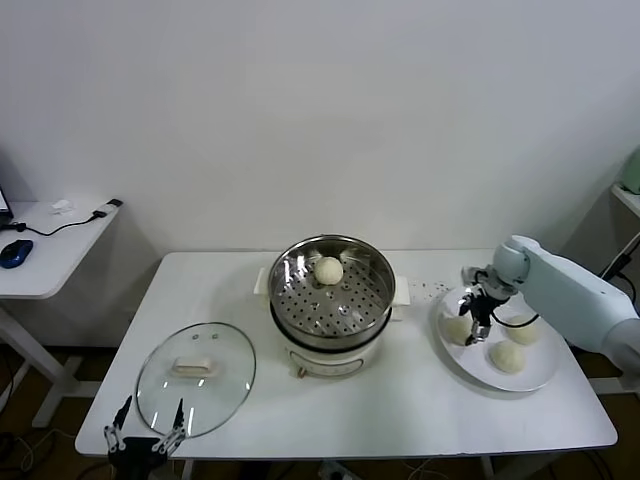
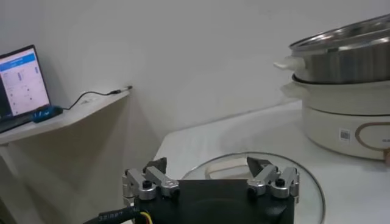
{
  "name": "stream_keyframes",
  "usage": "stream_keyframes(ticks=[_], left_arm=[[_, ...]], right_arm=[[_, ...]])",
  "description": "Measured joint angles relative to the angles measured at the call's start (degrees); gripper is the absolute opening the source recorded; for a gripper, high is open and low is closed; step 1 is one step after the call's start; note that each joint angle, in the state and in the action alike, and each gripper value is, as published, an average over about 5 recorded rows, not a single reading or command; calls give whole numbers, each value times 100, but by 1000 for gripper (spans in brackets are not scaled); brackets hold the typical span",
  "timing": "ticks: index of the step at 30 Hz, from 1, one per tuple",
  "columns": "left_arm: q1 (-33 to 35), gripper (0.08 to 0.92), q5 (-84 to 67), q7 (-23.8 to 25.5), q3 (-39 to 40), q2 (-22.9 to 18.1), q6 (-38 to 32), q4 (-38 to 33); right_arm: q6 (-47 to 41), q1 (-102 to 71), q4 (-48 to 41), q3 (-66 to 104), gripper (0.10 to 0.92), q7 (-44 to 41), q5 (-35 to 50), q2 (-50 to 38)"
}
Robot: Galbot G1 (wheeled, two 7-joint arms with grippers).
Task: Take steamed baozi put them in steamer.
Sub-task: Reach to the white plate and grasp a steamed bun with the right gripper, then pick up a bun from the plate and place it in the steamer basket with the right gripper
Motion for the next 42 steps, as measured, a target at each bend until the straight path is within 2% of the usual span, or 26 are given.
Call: stream_keyframes(ticks=[7, 15, 26, 34, 42], left_arm=[[38, 823, 4, -7, 25, -7, -17, 10], [81, 823, 0, -21, 33, -7, -43, 7], [72, 823, 39, -15, 143, -50, -36, -13], [7, 823, -17, -18, 158, -85, 2, -45], [10, 823, -4, -6, 186, -60, 7, -113]], right_arm=[[1, 60, 5, -17, 554, -15, 73, -23], [-86, 472, 260, -386, 543, 6, 506, -182], [-366, 2526, 817, -2156, 546, 39, 2366, 76], [-644, 3649, 1119, -3049, 548, 199, 3768, 820], [-929, 3950, 1269, -3504, 546, 483, 4533, 1673]])
